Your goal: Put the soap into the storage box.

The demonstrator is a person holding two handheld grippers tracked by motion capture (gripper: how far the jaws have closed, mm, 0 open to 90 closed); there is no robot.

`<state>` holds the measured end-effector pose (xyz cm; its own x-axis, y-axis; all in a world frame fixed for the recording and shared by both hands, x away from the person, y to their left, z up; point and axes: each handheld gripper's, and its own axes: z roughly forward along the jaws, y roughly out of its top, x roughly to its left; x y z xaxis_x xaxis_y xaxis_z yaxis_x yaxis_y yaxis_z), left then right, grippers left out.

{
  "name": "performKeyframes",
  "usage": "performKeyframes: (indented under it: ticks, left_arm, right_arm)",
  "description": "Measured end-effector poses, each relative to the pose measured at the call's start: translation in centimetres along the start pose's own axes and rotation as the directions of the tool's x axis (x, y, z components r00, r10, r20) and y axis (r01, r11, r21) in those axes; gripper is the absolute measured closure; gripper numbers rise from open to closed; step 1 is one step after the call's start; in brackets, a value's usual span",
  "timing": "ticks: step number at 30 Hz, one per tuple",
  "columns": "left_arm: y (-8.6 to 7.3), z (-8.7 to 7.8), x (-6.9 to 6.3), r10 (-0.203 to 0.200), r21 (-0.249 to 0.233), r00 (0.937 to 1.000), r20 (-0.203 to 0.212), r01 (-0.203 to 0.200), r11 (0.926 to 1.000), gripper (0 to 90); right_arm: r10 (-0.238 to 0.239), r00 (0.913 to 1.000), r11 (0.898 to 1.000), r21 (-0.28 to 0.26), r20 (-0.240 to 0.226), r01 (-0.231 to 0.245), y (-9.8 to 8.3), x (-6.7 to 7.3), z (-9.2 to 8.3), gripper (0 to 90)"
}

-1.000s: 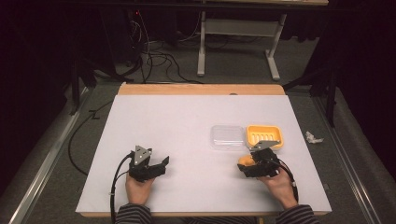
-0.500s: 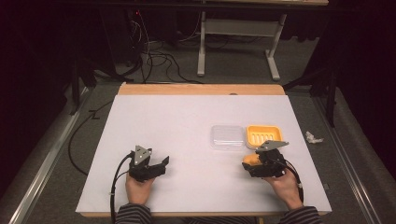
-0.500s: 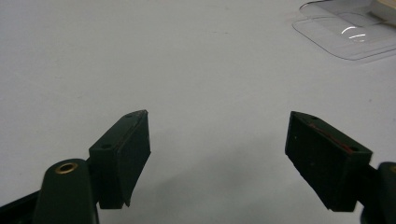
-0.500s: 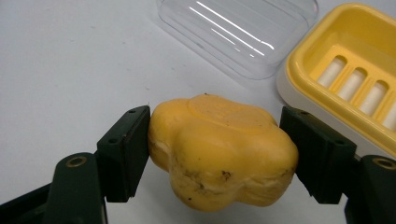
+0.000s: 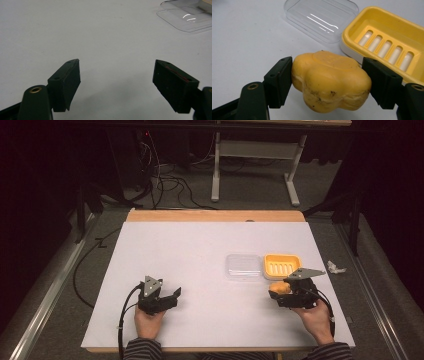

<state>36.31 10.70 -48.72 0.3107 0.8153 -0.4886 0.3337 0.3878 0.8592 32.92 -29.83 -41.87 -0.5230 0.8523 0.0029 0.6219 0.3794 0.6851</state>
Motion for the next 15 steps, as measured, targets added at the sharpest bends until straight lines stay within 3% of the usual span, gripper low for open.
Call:
performKeyframes:
  ticks: [15]
  left_arm:
    - [0.0, 0.0, 0.0, -0.002, 0.000, 1.0000, -0.002, 0.002, 1.0000, 22.8]
  right_arm:
    - [0.041, 0.9991, 0.998, -0.053, 0.003, -0.041, 0.7, -1.3, -1.2, 27.6]
